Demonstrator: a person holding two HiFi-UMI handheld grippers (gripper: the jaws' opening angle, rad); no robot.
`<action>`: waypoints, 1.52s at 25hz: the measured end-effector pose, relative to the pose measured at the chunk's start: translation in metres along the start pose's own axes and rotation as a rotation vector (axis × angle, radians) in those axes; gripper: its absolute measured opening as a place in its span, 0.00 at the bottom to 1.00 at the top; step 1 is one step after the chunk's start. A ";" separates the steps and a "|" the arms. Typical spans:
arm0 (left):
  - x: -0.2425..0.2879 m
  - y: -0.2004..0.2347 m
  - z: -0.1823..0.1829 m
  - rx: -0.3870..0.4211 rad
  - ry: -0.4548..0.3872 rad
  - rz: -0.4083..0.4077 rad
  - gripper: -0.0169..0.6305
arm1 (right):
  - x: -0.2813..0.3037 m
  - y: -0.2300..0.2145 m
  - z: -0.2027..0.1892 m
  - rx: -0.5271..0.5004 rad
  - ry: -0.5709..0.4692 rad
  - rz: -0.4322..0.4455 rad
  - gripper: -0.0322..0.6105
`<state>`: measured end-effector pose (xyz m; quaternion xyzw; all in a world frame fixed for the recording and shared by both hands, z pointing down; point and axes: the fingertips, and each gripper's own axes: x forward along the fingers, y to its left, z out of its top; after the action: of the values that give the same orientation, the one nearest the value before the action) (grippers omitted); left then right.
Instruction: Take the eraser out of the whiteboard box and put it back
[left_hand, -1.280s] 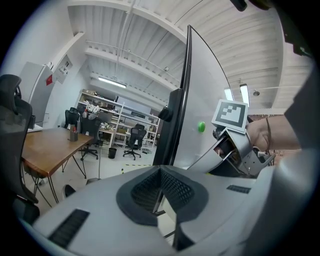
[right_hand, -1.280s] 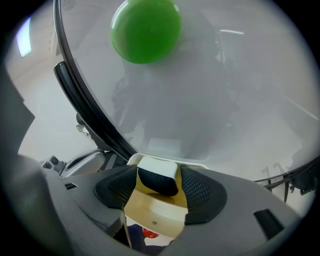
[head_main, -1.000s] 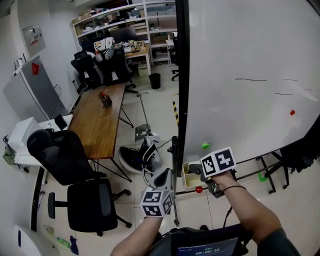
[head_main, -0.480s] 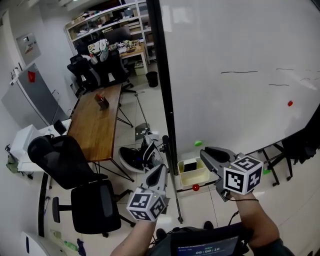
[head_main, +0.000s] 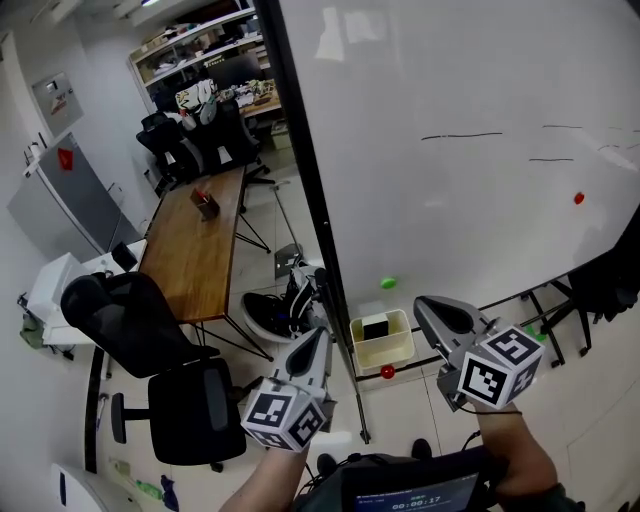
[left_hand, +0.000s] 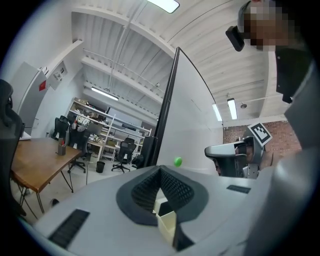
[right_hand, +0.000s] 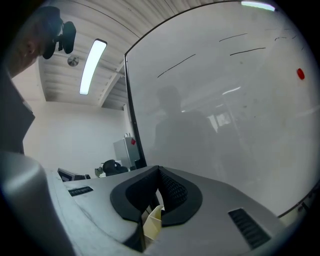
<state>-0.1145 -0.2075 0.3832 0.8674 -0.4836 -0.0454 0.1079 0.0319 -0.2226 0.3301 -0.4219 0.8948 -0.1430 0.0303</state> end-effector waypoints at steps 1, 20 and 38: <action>0.000 -0.005 0.002 0.005 0.003 -0.006 0.06 | -0.002 -0.001 0.001 -0.006 -0.001 0.000 0.09; 0.027 -0.128 0.003 0.048 -0.027 0.128 0.06 | -0.102 -0.066 0.033 -0.096 -0.054 0.136 0.09; -0.064 -0.179 -0.005 0.044 -0.040 0.007 0.06 | -0.171 0.002 0.015 -0.109 -0.044 0.037 0.09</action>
<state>0.0013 -0.0617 0.3454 0.8669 -0.4895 -0.0515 0.0791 0.1432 -0.0945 0.3039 -0.4093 0.9080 -0.0842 0.0297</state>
